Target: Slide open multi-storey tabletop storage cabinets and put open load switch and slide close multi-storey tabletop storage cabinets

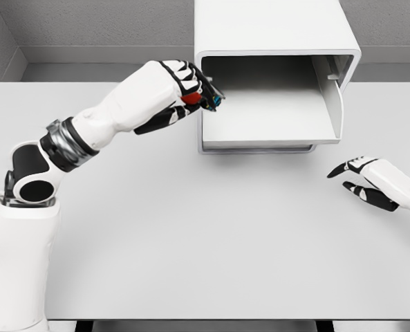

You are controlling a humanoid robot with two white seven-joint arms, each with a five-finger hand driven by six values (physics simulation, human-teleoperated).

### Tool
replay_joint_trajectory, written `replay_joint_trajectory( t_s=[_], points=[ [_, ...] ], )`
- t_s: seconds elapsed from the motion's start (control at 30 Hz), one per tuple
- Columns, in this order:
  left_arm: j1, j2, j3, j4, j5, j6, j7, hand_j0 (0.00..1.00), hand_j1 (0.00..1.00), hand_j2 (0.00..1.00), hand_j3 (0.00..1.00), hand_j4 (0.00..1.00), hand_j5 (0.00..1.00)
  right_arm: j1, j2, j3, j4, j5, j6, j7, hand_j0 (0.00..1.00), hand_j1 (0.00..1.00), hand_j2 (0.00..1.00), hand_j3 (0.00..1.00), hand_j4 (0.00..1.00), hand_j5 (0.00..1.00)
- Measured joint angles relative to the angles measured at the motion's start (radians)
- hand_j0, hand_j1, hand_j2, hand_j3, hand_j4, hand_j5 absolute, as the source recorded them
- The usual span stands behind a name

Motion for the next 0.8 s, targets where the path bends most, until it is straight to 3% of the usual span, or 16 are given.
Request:
replay_joint_trajectory(
  t_s=[0.13, 0.4, 0.8],
  points=[
    [0.0, -0.027, -0.02, 0.001, -0.012, 0.0, 0.0, 0.46, 0.46, 0.46, 0.46, 0.46, 0.46, 0.044, 0.034, -0.001, -0.054, 0.011, 0.0, -0.001, 0.56, 0.56, 0.56, 0.56, 0.56, 0.56],
    [0.0, -0.08, -0.055, 0.013, -0.038, 0.0, 0.0, 0.46, 0.46, 0.46, 0.46, 0.46, 0.46, 0.064, 0.047, -0.002, -0.163, 0.026, 0.0, -0.001, 0.56, 0.56, 0.56, 0.56, 0.56, 0.56],
    [0.0, -0.099, -0.09, 0.054, -0.138, 0.0, 0.0, 0.46, 0.46, 0.46, 0.46, 0.46, 0.46, 0.077, 0.048, -0.002, -0.234, 0.045, 0.0, -0.001, 0.57, 0.57, 0.57, 0.57, 0.57, 0.57]
  ],
)
